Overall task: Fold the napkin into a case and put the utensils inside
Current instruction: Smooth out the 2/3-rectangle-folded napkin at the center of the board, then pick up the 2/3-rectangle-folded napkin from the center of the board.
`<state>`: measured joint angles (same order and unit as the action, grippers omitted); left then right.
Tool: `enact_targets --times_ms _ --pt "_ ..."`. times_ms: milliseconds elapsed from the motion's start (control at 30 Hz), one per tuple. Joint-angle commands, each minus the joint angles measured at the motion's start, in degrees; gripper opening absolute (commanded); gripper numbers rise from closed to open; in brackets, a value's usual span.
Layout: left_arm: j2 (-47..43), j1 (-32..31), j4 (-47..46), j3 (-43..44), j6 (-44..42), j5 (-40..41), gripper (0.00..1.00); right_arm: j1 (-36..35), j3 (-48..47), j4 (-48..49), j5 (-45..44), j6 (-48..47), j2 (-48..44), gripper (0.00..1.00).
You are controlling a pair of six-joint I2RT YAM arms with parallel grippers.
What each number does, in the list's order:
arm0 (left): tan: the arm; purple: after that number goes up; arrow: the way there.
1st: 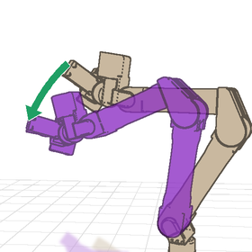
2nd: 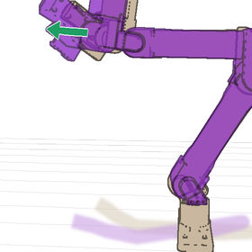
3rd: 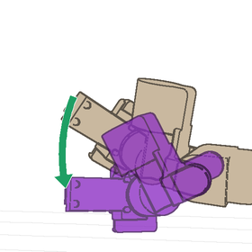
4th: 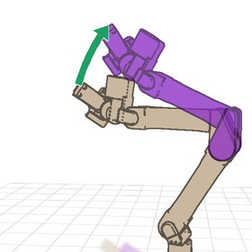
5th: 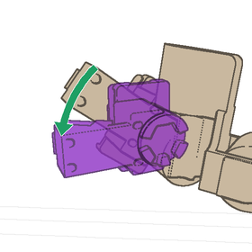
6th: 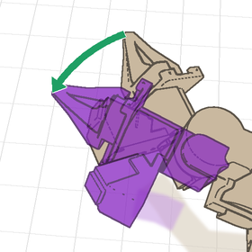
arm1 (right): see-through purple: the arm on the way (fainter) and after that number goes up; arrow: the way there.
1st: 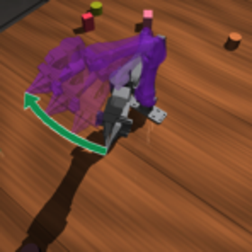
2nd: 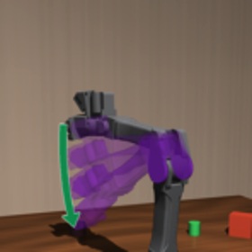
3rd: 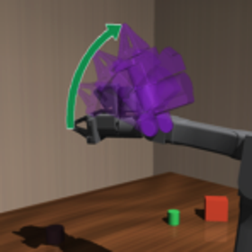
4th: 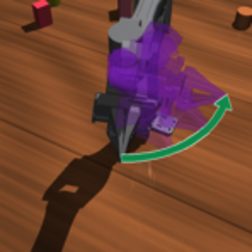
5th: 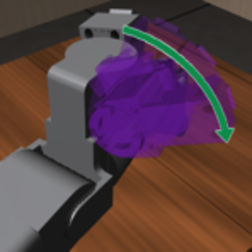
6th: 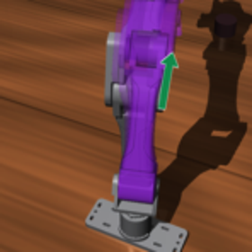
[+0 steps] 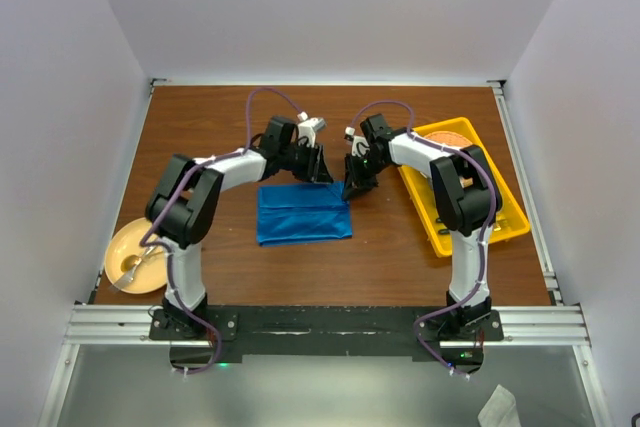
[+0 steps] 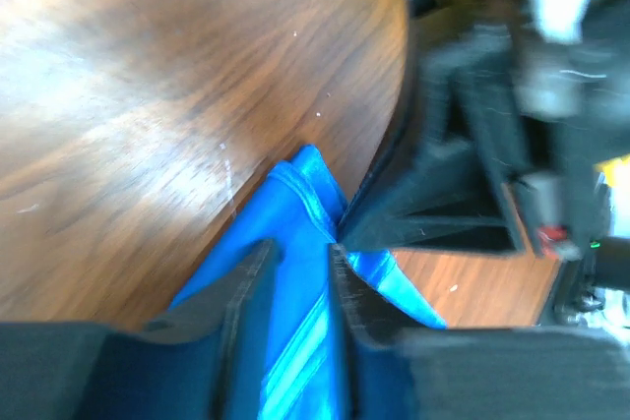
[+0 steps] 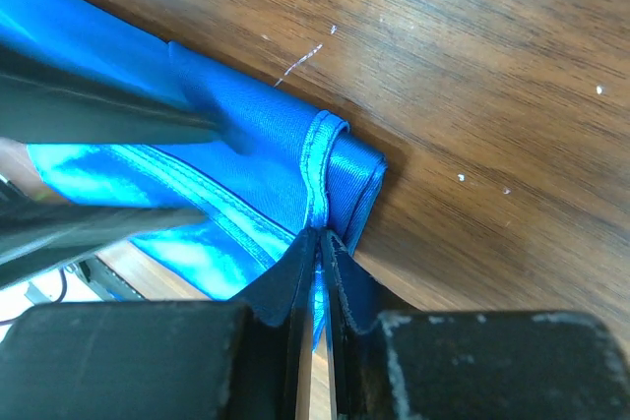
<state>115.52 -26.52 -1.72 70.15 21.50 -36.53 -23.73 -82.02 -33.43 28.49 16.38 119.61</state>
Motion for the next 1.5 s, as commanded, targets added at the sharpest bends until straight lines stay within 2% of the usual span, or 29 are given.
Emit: enact_targets --times_ms 0,33,67,133,167,200,267,367,400,500,600,867,1000,1100,1233,1300,1467 --pt "-14.5 0.7 7.0 -1.4 -14.3 6.7 0.39 -0.4 1.9 0.8 -10.0 -3.0 3.2 0.1" --pt "-16.9 0.8 7.9 -4.4 -17.1 8.0 0.4 -0.4 2.0 1.0 -10.2 -3.0 3.0 0.1" --pt "-19.2 0.7 8.8 -6.2 -24.1 8.1 0.41 -0.3 2.1 1.3 -10.3 -3.1 2.9 0.1" --pt "-26.1 -0.5 12.9 -11.8 -31.4 7.8 0.47 -0.4 2.4 1.4 -10.6 -3.5 2.9 0.1" --pt "-28.2 -1.3 14.6 -13.5 -38.7 7.6 0.48 -0.4 2.5 1.5 -10.7 -3.5 2.7 0.1" --pt "-32.1 -2.3 18.1 -15.0 -42.3 8.3 0.47 -0.4 2.4 1.5 -10.6 -3.8 2.6 0.1" --pt "-35.7 -6.8 19.4 -19.9 -49.3 11.4 0.47 -0.4 2.7 1.7 -10.9 -4.0 2.6 0.1" --pt "-40.7 -14.6 18.7 -26.0 -54.9 18.6 0.48 -0.3 3.1 2.0 -11.0 -4.5 2.6 0.1" --pt "-41.7 -16.5 16.3 -27.4 -55.3 23.0 0.48 -0.4 3.2 2.0 -11.0 -4.7 2.7 0.1" --pt "-40.6 -23.2 11.8 -30.6 -55.7 29.3 0.47 -0.4 3.4 2.0 -11.1 -5.2 3.0 0.1" --pt "-37.8 -26.3 7.9 -31.3 -56.1 33.6 0.45 -0.3 3.3 1.8 -11.2 -5.9 3.2 0.1" --pt "-31.3 -29.1 0.8 -32.5 -59.4 36.4 0.42 -0.4 2.6 1.4 -11.4 -7.1 3.5 0.1" --pt "-28.1 -30.1 0.4 -33.0 -61.1 38.6 0.38 -0.3 2.6 1.3 -11.4 -7.2 3.6 0.1" --pt "-26.3 -30.1 0.1 -33.5 -61.9 39.0 0.29 -0.3 2.6 1.2 -11.7 -7.6 3.5 0.09" --pt "-26.0 -30.1 0.3 -33.4 -61.6 38.7 0.07 -0.4 2.9 1.1 -12.0 -8.3 3.3 0.09" --pt "-26.0 -29.9 1.0 -32.4 -61.0 38.7 0.01 -0.4 2.7 1.0 -12.1 -8.6 3.3 0.09" --pt "-26.3 -28.1 5.9 -28.1 -58.9 35.2 0.0 -0.4 2.2 0.8 -12.2 -9.2 3.8 0.09"
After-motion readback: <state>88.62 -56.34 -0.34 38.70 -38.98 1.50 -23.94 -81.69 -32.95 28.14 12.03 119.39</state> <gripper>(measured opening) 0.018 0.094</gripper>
